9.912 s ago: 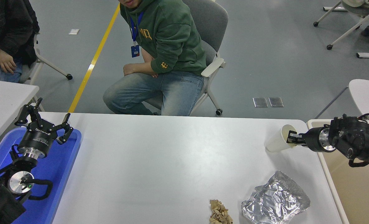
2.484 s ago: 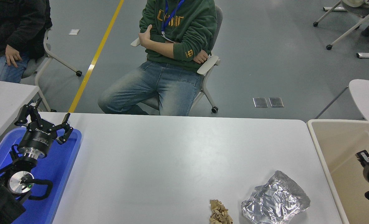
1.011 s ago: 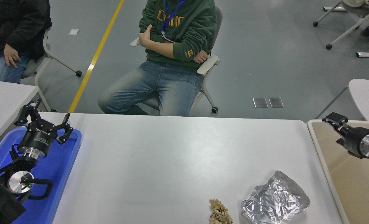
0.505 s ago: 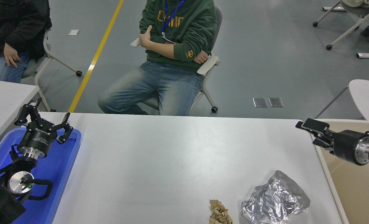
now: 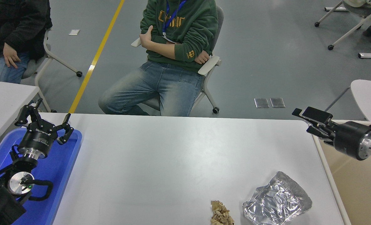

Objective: Clean the table surface

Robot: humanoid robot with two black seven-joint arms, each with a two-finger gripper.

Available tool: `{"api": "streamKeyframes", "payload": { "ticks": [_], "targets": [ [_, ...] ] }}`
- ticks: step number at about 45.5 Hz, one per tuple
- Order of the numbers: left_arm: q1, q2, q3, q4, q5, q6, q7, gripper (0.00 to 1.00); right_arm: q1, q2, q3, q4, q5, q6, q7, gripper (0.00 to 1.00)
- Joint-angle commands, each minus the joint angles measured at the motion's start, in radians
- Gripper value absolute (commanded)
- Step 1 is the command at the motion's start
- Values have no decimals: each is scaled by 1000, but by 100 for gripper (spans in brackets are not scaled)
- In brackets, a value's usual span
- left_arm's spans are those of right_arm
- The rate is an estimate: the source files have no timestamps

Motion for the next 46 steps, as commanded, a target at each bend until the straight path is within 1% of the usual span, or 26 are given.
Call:
{"api": "streamKeyframes", "payload": {
  "ticks": [1,6,10,16,19,26,31,36,42,46],
  "targets": [
    [0,0,0,0,0,0,0,100,-16,158,33,-118,81,-158,29,98],
    [0,0,0,0,0,0,0,100,-40,253,69,-205,81,-217,42,98],
    [0,0,0,0,0,0,0,100,-68,349,102,-319,79,-245,45,98],
    [0,0,0,0,0,0,0,100,-91,498,139,-519,81,-267,82,98],
    [0,0,0,0,0,0,0,100,-106,552,164,-578,84,-267,87,98],
    [0,0,0,0,0,0,0,100,-158,635,272,-584,125,-259,91,98],
    [0,0,0,0,0,0,0,100,-191,681,363,-586,217,-253,93,97],
    [0,0,0,0,0,0,0,100,-207,704,395,-587,283,-250,101,97],
    [0,0,0,0,0,0,0,100,-221,742,423,-590,327,-244,142,97],
    [0,0,0,0,0,0,0,100,-224,762,458,-592,370,-241,151,97]
  ]
}}
